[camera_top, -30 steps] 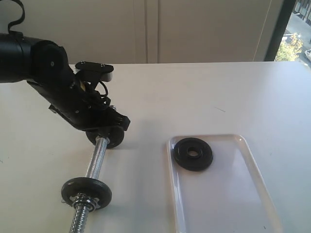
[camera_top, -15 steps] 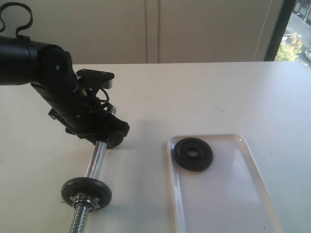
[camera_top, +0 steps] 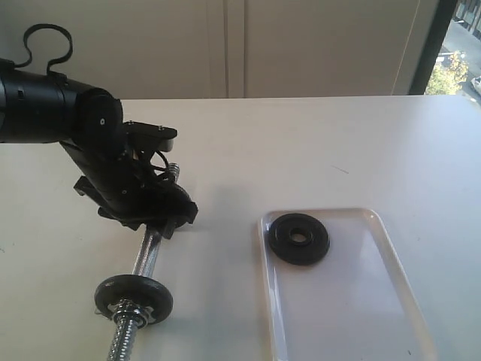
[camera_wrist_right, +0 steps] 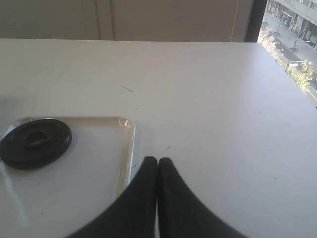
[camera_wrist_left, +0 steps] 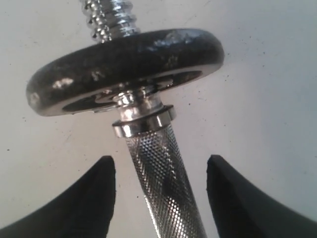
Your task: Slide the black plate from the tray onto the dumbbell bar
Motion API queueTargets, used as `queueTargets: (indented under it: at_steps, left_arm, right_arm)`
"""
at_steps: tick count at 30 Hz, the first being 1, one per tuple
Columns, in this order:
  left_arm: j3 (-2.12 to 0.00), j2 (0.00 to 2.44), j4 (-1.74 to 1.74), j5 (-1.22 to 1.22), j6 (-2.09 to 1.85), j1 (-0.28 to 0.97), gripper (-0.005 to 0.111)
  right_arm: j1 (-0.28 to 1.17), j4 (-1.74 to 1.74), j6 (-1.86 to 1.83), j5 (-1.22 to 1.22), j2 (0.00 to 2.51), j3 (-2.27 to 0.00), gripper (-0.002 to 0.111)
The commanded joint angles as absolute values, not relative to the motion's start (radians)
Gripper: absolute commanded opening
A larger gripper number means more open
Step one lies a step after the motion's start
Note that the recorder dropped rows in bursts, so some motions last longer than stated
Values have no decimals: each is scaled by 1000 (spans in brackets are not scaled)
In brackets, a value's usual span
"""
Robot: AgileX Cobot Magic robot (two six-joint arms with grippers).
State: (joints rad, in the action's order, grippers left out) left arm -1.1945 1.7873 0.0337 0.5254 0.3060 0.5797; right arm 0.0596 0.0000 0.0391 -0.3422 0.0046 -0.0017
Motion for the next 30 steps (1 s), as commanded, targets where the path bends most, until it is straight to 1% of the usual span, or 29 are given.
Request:
queueTargets:
  at_steps: [1, 7, 19, 21, 25, 30]
  left_arm:
    - [-1198, 1817, 36, 523, 318, 581, 59]
    - [-1198, 1839, 31, 471, 319, 581, 59]
    - [-1198, 1871, 35, 461, 319, 581, 59]
    - [-1198, 1875, 35, 457, 319, 581, 55]
    - [-1198, 1875, 35, 433, 319, 581, 38]
    - [-1198, 1875, 35, 424, 319, 581, 23]
  right_arm:
    - [62, 0, 40, -336, 0, 0, 0]
    - [62, 0, 40, -336, 0, 0, 0]
    - [62, 0, 40, -336, 0, 0, 0]
    - [62, 0, 40, -336, 0, 0, 0]
    - [62, 0, 40, -336, 0, 0, 0]
    - [62, 0, 40, -336, 0, 0, 0]
